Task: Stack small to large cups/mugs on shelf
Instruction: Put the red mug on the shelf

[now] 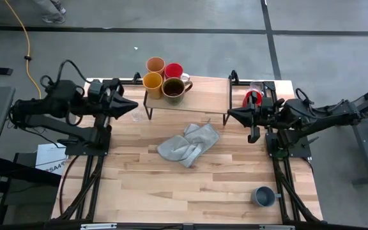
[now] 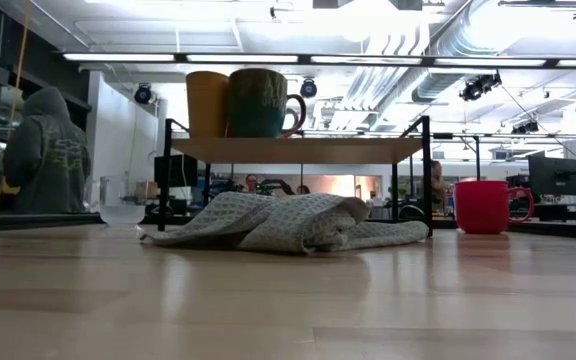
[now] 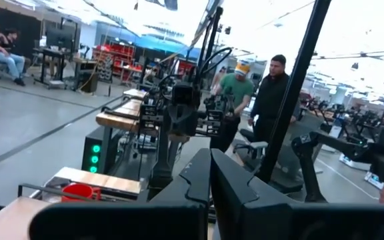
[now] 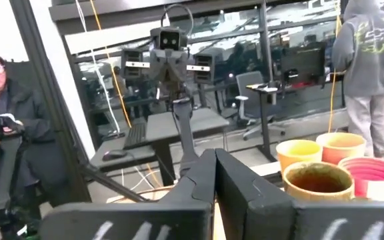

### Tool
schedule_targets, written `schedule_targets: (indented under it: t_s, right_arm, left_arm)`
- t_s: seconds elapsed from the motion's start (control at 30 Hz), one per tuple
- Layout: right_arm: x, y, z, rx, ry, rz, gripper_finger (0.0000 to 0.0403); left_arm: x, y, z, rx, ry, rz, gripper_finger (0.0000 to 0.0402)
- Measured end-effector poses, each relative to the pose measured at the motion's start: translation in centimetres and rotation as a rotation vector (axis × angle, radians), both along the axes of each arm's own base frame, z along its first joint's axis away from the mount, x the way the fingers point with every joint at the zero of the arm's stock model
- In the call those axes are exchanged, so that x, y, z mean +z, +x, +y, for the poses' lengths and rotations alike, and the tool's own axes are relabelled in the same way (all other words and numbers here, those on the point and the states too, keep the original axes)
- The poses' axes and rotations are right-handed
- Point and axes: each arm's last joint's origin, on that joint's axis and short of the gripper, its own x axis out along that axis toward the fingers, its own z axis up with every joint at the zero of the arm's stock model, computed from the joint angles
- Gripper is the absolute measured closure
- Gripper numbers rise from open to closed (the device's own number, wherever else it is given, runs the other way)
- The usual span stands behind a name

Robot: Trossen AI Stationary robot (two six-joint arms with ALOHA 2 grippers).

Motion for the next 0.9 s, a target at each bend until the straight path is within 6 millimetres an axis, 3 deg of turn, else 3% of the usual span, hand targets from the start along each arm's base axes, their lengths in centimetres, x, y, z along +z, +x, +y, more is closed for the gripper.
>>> schedule_targets:
  t_s: [0.33,0.77,0.9]
  right_arm:
    - [0.1,0.0,0.0,0.000,0.003,-0.014,0.0402]
    - [0.1,0.0,0.0,-0.004,0.010,-0.011,0.0402]
    - [0.1,-0.1,-0.5,-0.141,0.132,-0.024,0.0402]
  left_arm:
    - [-2.3,-0.6,0.1,0.035,-0.003,-0.046,0.0401]
    - [-2.5,-0.7,0.2,0.070,-0.009,-0.027,0.0377]
    - [-2.6,-0.7,0.2,0.079,-0.010,-0.020,0.0376]
